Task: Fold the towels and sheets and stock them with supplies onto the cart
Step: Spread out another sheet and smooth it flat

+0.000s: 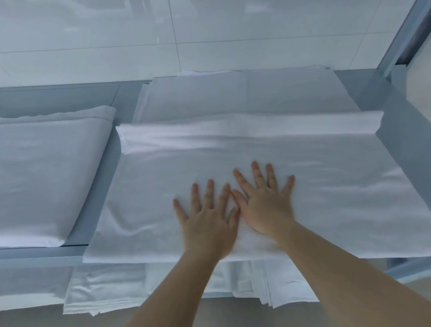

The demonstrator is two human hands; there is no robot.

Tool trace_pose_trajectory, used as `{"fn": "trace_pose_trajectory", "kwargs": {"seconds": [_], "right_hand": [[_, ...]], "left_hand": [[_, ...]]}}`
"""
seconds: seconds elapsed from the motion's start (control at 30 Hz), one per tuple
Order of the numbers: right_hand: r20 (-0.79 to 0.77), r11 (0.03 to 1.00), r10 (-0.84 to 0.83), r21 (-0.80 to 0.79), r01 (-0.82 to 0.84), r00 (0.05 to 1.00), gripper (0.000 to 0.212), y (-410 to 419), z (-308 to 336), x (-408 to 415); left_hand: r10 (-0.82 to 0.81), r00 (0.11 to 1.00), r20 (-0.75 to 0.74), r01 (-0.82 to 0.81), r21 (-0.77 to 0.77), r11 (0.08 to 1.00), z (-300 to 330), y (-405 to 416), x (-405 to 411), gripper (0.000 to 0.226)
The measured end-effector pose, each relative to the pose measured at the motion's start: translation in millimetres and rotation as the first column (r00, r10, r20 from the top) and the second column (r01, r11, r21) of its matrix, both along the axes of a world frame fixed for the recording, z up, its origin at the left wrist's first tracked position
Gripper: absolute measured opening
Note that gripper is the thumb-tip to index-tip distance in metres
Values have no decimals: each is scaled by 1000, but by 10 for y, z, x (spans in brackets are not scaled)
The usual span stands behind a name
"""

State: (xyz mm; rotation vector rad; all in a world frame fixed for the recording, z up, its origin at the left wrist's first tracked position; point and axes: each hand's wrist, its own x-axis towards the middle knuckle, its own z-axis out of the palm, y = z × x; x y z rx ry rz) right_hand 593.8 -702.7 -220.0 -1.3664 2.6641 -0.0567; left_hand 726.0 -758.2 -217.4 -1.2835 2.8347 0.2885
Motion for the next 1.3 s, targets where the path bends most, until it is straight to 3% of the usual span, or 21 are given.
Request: {"fn": "trace_pose_trajectory", "kwargs": {"seconds": [0.13,0.3,0.43,0.47,0.53,0.6,0.63,0.77,0.87,1.0,1.3], "right_hand": [[-25,997,-65,-32,64,998,57,509,-4,-317],[-4,947,-315,69,314,949,56,1374,60,-937],[57,886,-457,114,449,888,58,1450,185,-862],[65,917,-391,109,383,918,61,1363,212,-703],[99,998,-63,36,59,993,67,1131,216,-226],[141,970,238,8,-242,961,82,949,199,294],[118,952,300,33,-306,947,87,892,181,461],[-89,964,252,113,-242,964,75,816,159,643],[-150,962,269,95,-257,952,61,798,217,782],[-229,959,272,-14,-283,935,53,838,191,862],[-199,948,311,1,-317,929,66,848,158,818]], "left_hand": [[20,999,49,-19,-35,999,-34,-112,87,72],[16,998,64,-14,-32,999,-15,-106,87,75],[16,998,64,-14,-31,999,0,-116,78,74],[13,998,65,-12,-28,1000,1,-119,82,74],[7,996,83,-6,-9,1000,10,-121,82,74],[-14,995,101,11,30,999,57,-133,89,72],[-39,994,102,34,48,998,94,-144,114,70],[-307,951,29,305,63,950,142,-60,432,71],[-467,875,131,473,-20,881,24,191,646,92],[-377,909,177,402,-137,905,-21,330,602,66],[-197,979,57,205,-220,954,-21,-126,1255,82]]}}
